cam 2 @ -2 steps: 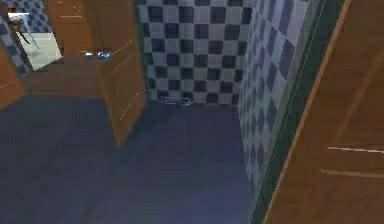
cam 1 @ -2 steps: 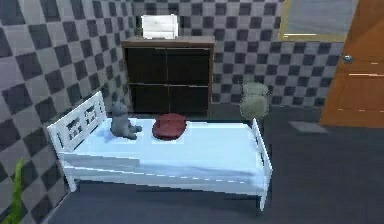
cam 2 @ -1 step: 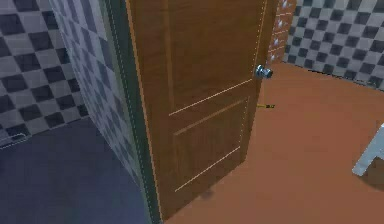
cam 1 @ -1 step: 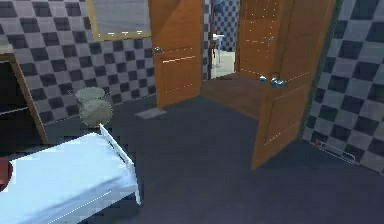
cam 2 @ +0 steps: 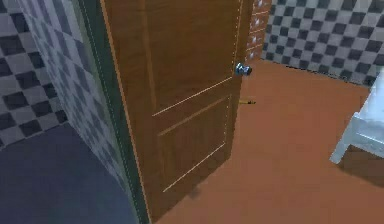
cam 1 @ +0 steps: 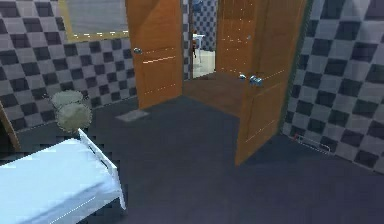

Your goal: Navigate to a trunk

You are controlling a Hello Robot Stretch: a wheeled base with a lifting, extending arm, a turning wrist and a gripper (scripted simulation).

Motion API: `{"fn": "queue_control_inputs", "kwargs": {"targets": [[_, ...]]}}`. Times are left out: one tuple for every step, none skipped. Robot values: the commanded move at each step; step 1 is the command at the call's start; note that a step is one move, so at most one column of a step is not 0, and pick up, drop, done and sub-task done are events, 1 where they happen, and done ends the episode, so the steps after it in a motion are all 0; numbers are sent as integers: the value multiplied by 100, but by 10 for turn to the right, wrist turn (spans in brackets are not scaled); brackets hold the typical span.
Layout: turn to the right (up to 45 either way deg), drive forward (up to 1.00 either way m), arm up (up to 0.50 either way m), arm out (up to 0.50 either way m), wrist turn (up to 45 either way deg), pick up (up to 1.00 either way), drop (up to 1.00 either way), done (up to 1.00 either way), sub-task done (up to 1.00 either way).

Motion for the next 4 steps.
{"fn": "queue_control_inputs", "kwargs": {"targets": [[0,100,0,0,0,0,0,0,0],[60,0,0,0,0,0,0,0,0],[0,40,0,0,0,0,0,0,0],[-120,0,0,0,0,0,0,0,0]]}}
